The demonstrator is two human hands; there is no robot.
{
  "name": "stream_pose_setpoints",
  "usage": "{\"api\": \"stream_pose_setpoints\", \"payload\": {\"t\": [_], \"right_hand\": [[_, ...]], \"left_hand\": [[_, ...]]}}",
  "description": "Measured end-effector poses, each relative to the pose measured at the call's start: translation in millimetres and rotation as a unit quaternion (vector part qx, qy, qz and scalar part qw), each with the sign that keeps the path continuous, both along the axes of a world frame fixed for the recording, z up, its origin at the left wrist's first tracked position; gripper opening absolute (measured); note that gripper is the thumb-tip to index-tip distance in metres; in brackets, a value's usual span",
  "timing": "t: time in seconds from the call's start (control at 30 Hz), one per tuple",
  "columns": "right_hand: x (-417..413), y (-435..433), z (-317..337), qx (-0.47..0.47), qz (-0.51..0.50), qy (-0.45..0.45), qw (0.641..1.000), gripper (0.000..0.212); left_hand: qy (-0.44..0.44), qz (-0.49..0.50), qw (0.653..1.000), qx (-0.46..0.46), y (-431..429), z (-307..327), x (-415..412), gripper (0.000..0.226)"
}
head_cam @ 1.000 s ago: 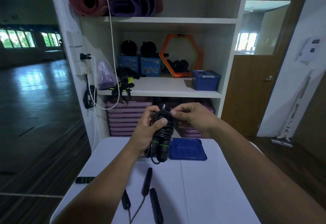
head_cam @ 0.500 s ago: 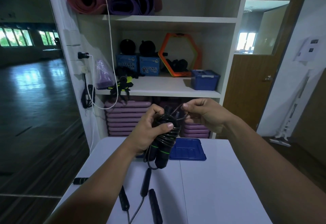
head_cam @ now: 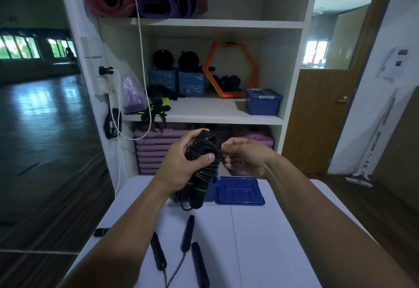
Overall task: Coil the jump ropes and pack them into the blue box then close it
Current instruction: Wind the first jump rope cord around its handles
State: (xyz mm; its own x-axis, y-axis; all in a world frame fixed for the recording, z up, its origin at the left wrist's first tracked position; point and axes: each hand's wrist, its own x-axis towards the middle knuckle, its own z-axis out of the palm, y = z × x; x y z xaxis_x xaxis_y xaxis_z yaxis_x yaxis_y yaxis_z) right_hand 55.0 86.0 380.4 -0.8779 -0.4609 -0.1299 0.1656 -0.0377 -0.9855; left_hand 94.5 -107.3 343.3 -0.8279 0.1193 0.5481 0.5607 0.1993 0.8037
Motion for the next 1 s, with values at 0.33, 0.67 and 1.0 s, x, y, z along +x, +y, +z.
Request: {"api": "stream_pose_setpoints", "payload": {"t": [0.33,0.67,1.0], "right_hand": [[0.1,-20.3,6.7,0.033,0.041,-0.041,0.998,0.027],[-2.5,-29.1,1.6,0.068,0.019,0.021,0.997,0.028],[9.2,-39.0,-7.6,-0.041,-0.092,0.243,0.965,0.023]], "left_hand": [[0.004,-0.008,0.995,0.099,-2.5,2.6,6.1,0.051],[-0.009,-0.003,0.995,0.103,-2.7,8.0,4.7,0.046],[-0.019,-0.003,0.994,0.112,-2.0,15.6,2.1,0.033]]}}
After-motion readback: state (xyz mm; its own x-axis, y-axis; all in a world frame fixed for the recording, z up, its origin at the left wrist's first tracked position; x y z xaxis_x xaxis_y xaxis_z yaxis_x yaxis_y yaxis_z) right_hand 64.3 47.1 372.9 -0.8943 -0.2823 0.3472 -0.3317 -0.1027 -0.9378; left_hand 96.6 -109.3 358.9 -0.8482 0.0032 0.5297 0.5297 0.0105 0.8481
